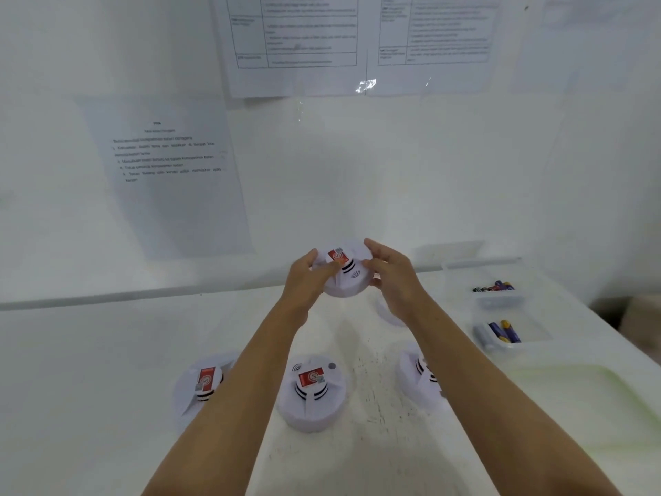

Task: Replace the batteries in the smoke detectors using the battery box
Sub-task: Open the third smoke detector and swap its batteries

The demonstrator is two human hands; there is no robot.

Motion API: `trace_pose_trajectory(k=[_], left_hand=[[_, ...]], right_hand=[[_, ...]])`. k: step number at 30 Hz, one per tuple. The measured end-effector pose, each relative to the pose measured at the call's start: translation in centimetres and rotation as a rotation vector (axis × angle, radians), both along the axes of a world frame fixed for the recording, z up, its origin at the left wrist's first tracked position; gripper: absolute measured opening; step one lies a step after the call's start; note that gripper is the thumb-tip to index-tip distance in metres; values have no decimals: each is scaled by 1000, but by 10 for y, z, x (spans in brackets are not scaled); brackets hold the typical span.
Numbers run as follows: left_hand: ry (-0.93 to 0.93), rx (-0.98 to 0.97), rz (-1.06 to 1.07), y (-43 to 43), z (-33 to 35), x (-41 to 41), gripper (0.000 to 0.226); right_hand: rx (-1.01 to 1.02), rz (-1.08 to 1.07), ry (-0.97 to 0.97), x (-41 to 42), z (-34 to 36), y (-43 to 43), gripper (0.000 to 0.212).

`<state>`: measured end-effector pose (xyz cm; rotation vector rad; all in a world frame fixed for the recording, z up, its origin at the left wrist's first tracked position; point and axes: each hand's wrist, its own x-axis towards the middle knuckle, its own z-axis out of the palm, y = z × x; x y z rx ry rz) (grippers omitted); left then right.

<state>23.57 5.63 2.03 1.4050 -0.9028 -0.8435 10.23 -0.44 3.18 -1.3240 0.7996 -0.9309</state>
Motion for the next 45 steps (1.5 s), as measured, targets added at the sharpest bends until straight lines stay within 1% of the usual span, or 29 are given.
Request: trace_pose_trajectory(k=[1,2,4,7,9,11,12,13,15,16,17,19,20,23,26,31,33,37,42,45], left_hand=[[-14,-10,-17,-2,0,-5,33],[-24,-22,-36,-2,2,-12,32],[-10,-28,-108,-2,7,-29,40],[74,-12,-190,-9,11,-57,56],[122,-12,-230,-16,14,-75,65],[162,-18,-275,-28,15,-93,66],[195,-19,-296,-33,15,-103,60],[239,-13,-303,-39,17,-115,53],[384,13,-278,-52,18,-138,39],[467,22,-259,-59,17,-149,37],[541,21,-254,-66,16,-159,40],[660,-10,-271,-80,13,-179,57],[707,-22,-290,-86,12,-187,61],[817,-41,-309,-96,9,-207,57],[899,-48,-280,-102,6,-220,60],[887,18,-237,-106,2,-224,63],[876,40,-263,-104,1,-221,65],[804,28,-327,-100,-3,-219,60],[746,-70,-261,-103,-8,-217,70],[758,-90,-207,-106,-6,-217,57]], right_hand=[[-12,-10,-11,-6,2,0,45],[-26,-19,-22,-14,4,1,45],[-69,-29,-18,-29,9,2,46],[-162,-43,61,-54,19,0,48],[-195,-61,73,-70,25,-5,47],[-222,-60,63,-87,31,-13,41],[-234,-55,67,-97,34,-17,39],[-247,-46,73,-107,37,-23,37],[-266,-18,94,-128,42,-35,37],[-275,0,116,-139,44,-42,38],[-294,23,151,-150,46,-48,40],[-381,76,263,-173,49,-63,45],[-433,100,326,-183,48,-70,47],[-538,181,457,-205,44,-89,50],[-620,260,496,-217,36,-102,60],[-749,293,571,-221,25,-113,73],[-737,278,548,-221,20,-116,71],[-723,242,525,-218,15,-120,67],[-733,172,537,-208,17,-114,64],[-712,149,548,-200,20,-110,59]])
